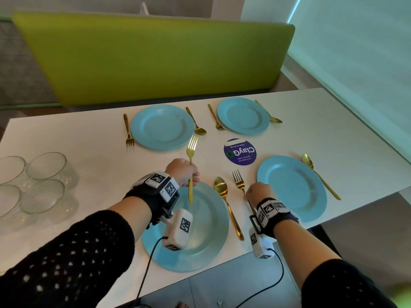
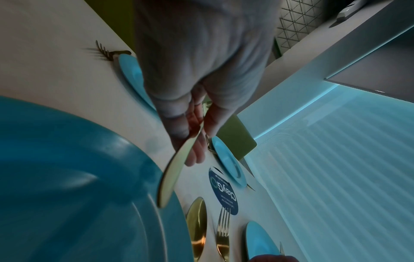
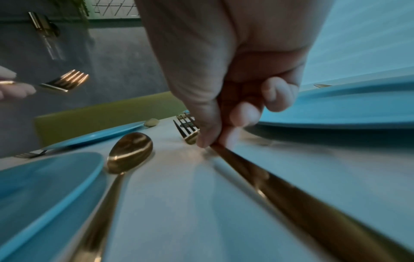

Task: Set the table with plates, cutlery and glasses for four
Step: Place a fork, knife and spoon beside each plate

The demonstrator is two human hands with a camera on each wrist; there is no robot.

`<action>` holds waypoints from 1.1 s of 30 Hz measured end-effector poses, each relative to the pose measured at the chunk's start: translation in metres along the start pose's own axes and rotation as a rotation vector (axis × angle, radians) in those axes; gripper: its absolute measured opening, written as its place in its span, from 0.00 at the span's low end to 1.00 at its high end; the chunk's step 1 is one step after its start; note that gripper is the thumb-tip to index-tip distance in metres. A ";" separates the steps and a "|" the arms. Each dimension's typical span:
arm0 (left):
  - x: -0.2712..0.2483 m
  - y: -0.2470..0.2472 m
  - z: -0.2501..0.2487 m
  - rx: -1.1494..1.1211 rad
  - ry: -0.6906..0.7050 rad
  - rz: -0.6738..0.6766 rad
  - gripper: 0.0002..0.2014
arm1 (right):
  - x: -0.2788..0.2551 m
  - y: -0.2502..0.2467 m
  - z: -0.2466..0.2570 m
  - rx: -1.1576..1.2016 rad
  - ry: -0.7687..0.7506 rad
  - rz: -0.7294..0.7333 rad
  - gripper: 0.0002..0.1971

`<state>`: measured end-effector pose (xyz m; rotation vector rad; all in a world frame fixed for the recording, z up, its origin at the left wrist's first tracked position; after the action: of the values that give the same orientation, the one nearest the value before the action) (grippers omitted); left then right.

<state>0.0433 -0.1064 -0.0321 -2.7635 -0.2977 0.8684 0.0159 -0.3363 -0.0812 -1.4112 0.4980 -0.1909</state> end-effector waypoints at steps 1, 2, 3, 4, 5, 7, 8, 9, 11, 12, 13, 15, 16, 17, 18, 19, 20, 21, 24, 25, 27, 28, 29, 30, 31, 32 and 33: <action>0.000 0.001 -0.001 0.000 0.002 -0.007 0.09 | 0.001 0.000 0.000 -0.004 -0.001 -0.013 0.13; 0.000 0.002 -0.002 -0.002 0.003 -0.013 0.10 | 0.002 0.001 0.000 -0.011 0.002 -0.031 0.12; 0.000 0.003 -0.003 -0.006 0.004 -0.016 0.10 | 0.002 0.001 0.000 -0.015 0.010 -0.044 0.12; 0.000 0.003 -0.004 -0.011 0.002 -0.018 0.10 | 0.002 0.002 -0.001 -0.018 0.017 -0.056 0.11; 0.000 0.004 -0.005 -0.015 0.001 -0.018 0.10 | 0.003 0.003 -0.002 -0.019 0.027 -0.065 0.11; 0.000 0.006 -0.006 -0.022 0.000 -0.015 0.10 | 0.004 0.003 -0.005 -0.011 0.044 -0.093 0.11; 0.000 0.006 -0.006 -0.022 -0.001 -0.013 0.09 | 0.005 0.002 -0.007 -0.004 0.048 -0.111 0.11; 0.000 0.007 -0.006 -0.019 -0.002 -0.011 0.10 | 0.006 0.001 -0.009 0.005 0.057 -0.130 0.12; 0.001 0.008 -0.006 -0.009 0.000 -0.014 0.10 | 0.007 -0.003 -0.014 0.029 0.085 -0.157 0.16; 0.001 0.009 -0.006 -0.005 -0.001 -0.016 0.10 | 0.008 -0.004 -0.017 0.040 0.099 -0.165 0.17; 0.001 0.009 -0.006 -0.002 -0.002 -0.015 0.10 | 0.009 -0.005 -0.020 0.047 0.112 -0.169 0.18; 0.001 0.011 -0.005 0.005 -0.004 -0.016 0.10 | 0.009 -0.007 -0.025 0.053 0.127 -0.170 0.20; 0.001 0.012 -0.004 0.006 -0.006 -0.014 0.10 | 0.009 -0.008 -0.027 0.056 0.131 -0.172 0.20; 0.000 0.013 -0.004 0.007 -0.009 -0.011 0.10 | 0.009 -0.008 -0.029 0.056 0.136 -0.172 0.21; 0.000 0.014 -0.004 0.009 -0.010 -0.008 0.09 | 0.010 -0.009 -0.031 0.055 0.140 -0.172 0.22; -0.001 0.015 -0.004 0.010 -0.010 -0.005 0.08 | 0.010 -0.009 -0.032 0.053 0.145 -0.173 0.23; -0.002 0.016 -0.004 0.008 -0.010 -0.002 0.07 | 0.010 -0.009 -0.034 0.054 0.150 -0.172 0.23; -0.002 0.017 -0.005 0.003 -0.011 0.000 0.07 | 0.011 -0.009 -0.035 0.056 0.154 -0.170 0.23; -0.003 0.020 -0.005 -0.007 -0.020 0.002 0.09 | 0.011 -0.009 -0.039 0.064 0.159 -0.166 0.23; -0.004 0.021 -0.005 -0.006 -0.020 0.003 0.09 | 0.011 -0.010 -0.040 0.065 0.161 -0.167 0.23; -0.005 0.021 -0.004 0.000 -0.018 0.006 0.08 | 0.011 -0.010 -0.042 0.066 0.162 -0.168 0.23; -0.005 0.021 -0.003 0.004 -0.016 0.008 0.08 | 0.011 -0.009 -0.042 0.068 0.162 -0.167 0.23; -0.005 0.022 -0.002 0.006 -0.016 0.010 0.08 | 0.011 -0.009 -0.042 0.071 0.162 -0.165 0.23; -0.005 0.022 -0.001 0.007 -0.015 0.011 0.07 | 0.011 -0.009 -0.042 0.072 0.162 -0.162 0.23; -0.005 0.022 0.000 0.007 -0.015 0.012 0.05 | 0.011 -0.009 -0.042 0.072 0.162 -0.162 0.23; -0.006 0.022 0.000 0.005 -0.016 0.011 0.04 | 0.011 -0.009 -0.043 0.073 0.162 -0.162 0.23; -0.006 0.022 0.001 0.001 -0.018 0.011 0.03 | 0.011 -0.009 -0.043 0.077 0.160 -0.165 0.23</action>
<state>0.0402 -0.1288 -0.0355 -2.7609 -0.2848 0.8958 0.0082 -0.3803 -0.0778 -1.3681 0.5007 -0.4543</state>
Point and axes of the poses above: each hand's wrist, its own x-axis towards the middle knuckle, its own y-axis out of the palm, z = x × y, the point moved 4 cm from there along x, towards the middle knuckle, and after that the axes turned 15 degrees about -z, right-handed, at the moved point
